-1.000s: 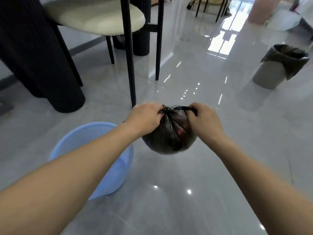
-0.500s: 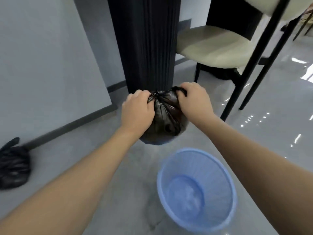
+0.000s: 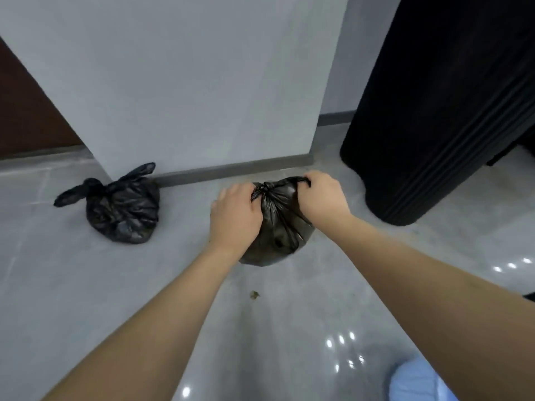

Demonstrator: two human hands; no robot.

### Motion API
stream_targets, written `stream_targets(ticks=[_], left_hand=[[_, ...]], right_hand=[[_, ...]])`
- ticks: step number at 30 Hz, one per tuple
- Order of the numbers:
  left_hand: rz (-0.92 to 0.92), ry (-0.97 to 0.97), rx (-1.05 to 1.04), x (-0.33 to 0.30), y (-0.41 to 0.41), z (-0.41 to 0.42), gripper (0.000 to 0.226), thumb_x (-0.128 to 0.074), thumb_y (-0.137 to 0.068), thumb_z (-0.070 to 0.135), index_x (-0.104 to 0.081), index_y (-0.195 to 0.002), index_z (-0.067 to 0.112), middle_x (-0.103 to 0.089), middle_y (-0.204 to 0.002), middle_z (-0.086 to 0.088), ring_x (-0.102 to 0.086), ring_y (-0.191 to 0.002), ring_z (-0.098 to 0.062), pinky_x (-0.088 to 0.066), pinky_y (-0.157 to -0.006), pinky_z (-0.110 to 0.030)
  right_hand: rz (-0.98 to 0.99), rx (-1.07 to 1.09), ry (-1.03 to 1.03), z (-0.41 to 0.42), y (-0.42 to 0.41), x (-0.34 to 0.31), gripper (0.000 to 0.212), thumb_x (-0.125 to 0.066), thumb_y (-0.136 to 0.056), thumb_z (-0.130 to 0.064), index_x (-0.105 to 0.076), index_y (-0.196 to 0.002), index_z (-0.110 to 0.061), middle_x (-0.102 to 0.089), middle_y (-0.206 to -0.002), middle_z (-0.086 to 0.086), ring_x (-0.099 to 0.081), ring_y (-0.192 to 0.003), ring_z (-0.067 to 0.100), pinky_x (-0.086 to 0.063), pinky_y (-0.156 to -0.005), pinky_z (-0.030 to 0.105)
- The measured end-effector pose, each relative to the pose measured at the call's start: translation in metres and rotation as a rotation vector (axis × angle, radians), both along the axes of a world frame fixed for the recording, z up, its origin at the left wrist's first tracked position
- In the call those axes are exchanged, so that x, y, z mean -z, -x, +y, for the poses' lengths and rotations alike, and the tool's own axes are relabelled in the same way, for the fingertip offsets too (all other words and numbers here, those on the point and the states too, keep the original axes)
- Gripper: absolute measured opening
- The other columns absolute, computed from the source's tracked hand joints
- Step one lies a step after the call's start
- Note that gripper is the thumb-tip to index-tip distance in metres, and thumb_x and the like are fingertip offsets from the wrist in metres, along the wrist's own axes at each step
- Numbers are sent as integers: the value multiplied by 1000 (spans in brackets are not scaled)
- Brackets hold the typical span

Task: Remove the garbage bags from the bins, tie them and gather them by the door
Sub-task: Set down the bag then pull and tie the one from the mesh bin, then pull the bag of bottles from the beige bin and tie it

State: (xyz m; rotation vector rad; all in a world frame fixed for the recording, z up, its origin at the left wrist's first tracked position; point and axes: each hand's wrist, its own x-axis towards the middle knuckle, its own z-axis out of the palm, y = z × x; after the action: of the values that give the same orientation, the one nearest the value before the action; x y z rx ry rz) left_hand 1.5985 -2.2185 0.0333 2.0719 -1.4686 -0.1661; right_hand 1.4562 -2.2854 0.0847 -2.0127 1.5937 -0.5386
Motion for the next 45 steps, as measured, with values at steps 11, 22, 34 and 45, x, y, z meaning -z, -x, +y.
stream_targets(ticks=[11,22,34,45], left_hand=[[-62,-38,-191,34,-127,-20,21,-46,-95,21,-62,-105,11,-62,-109,-12,-52,-103,-35,-42,-84,-44],[-11,32,-312,57,-176,-59,24,-45,-95,17,-60,-109,6,-59,-112,-14,-49,-106,-36,-42,-84,-44],[-209,-272,-360,87,-160,-70,31,-47,-89,22,-58,-115,9,-61,-118,-11,-52,-111,-34,-40,-90,-44],[-375,66,76,63,-92,-55,35,-46,-85,26,-61,-107,3,-63,-110,-14,-58,-101,-34,-45,-93,-44]], right_hand=[[-192,-127,-224,-13,-136,27,32,-42,-97,-17,-57,-125,-12,-61,-120,4,-54,-105,21,-39,-86,25],[-156,-234,-262,-16,-158,33,40,-39,-96,-11,-42,-136,-12,-50,-114,1,-48,-98,19,-43,-84,30],[46,-310,-127,-12,-130,50,55,-43,-98,-16,-26,-149,-7,-29,-156,7,-24,-143,19,-16,-108,21],[182,-249,-58,-16,-27,26,57,-44,-96,-18,-26,-149,-8,-28,-156,10,-26,-143,24,-21,-115,32]])
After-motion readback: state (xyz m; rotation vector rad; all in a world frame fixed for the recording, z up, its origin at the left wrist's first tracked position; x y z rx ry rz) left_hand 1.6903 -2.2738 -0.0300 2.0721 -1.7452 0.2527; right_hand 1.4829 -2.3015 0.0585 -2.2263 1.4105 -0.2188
